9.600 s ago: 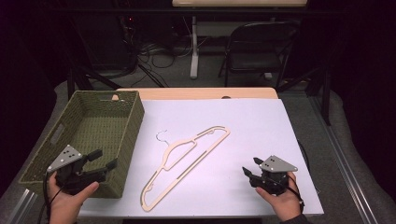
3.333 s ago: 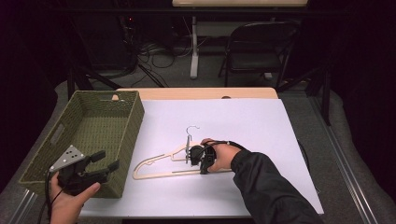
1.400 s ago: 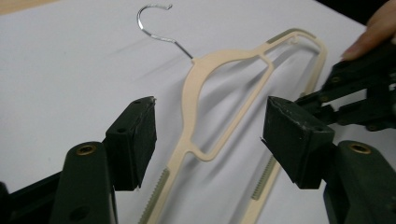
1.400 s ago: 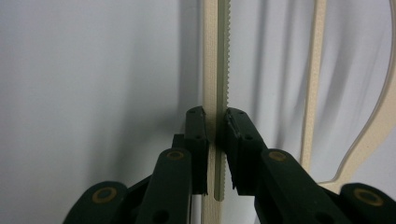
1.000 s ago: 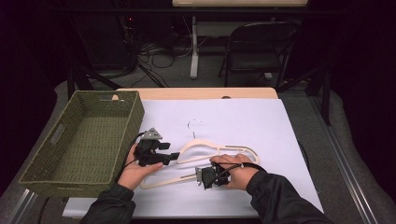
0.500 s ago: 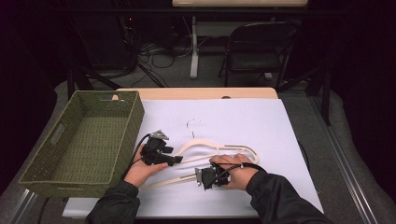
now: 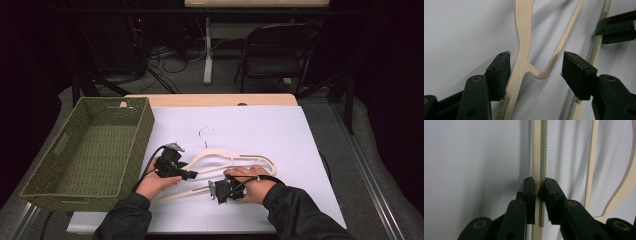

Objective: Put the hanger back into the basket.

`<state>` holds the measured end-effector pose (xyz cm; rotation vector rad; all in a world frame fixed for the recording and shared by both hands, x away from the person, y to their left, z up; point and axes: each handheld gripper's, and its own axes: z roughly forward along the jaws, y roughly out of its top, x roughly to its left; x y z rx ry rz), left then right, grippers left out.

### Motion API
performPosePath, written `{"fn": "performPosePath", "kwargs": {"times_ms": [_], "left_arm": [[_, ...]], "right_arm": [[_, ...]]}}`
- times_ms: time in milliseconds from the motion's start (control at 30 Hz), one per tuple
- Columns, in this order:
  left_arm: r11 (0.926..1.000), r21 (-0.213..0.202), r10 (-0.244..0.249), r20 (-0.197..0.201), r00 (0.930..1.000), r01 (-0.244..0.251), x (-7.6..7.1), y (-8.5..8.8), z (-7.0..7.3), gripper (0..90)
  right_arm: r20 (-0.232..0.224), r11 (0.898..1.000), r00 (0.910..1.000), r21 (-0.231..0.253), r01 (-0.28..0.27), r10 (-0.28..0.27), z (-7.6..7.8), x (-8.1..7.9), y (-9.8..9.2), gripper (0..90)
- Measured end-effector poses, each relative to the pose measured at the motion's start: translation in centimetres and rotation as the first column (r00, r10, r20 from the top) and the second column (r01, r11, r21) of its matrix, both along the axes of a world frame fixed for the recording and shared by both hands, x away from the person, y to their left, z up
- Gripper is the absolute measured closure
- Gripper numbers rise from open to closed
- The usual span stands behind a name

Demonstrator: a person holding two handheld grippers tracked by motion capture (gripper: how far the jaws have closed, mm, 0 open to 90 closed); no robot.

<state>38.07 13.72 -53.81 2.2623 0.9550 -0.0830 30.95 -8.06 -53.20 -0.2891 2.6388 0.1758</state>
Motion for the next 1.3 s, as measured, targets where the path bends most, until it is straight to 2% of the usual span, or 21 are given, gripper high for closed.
{"fn": "performPosePath", "kwargs": {"times_ms": [67,100,200,267,333,600,733,1100,1167,1200,1300], "left_arm": [[1.0000,0.002,0.000,-0.004,1.0000,0.000,0.0,0.0,0.0,41.3],[1.0000,-0.001,-0.005,-0.013,0.9999,0.005,0.1,0.1,0.0,42.6],[1.0000,-0.003,0.003,-0.023,0.9997,-0.003,0.2,0.2,-0.1,44.5],[1.0000,0.002,0.008,-0.032,0.9995,-0.008,0.3,0.2,-0.2,45.1],[1.0000,0.006,0.008,-0.033,0.9994,-0.008,0.3,0.2,-0.3,45.2],[1.0000,0.007,0.006,-0.033,0.9994,-0.006,0.3,0.2,-0.2,45.4],[1.0000,0.007,-0.005,-0.013,0.9999,0.005,0.1,0.2,0.0,49.3],[0.9996,-0.016,-0.021,0.025,0.9995,0.022,-0.9,0.7,1.3,56.2],[0.9994,-0.014,-0.030,0.030,0.9991,0.031,-1.0,0.8,1.5,56.9],[0.9993,-0.018,-0.033,0.028,0.9991,0.034,-1.1,0.8,1.6,57.9],[0.9990,-0.008,-0.044,0.036,0.9984,0.045,-1.3,0.8,1.9,59.5]], "right_arm": [[-0.002,1.000,1.0000,-0.001,0.000,0.000,0.0,0.0,0.0,79.7],[0.012,1.000,0.9999,-0.008,0.002,-0.002,0.0,-0.1,0.0,79.8],[0.006,1.000,1.0000,0.009,-0.004,0.004,-0.2,0.0,-0.1,79.8],[0.015,1.000,0.9999,-0.004,0.003,-0.003,-0.2,-0.1,-0.1,79.8],[0.005,1.000,1.0000,0.007,-0.004,0.004,-0.3,0.0,-0.1,79.8],[0.014,1.000,0.9999,0.022,-0.006,0.006,-0.3,-0.1,-0.2,79.8],[0.008,1.000,1.0000,0.006,-0.002,0.002,-0.3,0.0,-0.2,79.7],[0.025,1.000,0.9996,0.006,-0.009,0.009,-0.4,-0.1,-0.2,79.5],[0.033,1.000,0.9994,-0.016,-0.009,0.010,-0.2,-0.1,-0.1,79.5],[0.036,1.000,0.9993,-0.001,-0.013,0.013,-0.4,-0.1,-0.2,79.4],[0.043,1.000,0.9989,-0.005,-0.016,0.016,-0.5,-0.1,-0.1,79.3]]}}
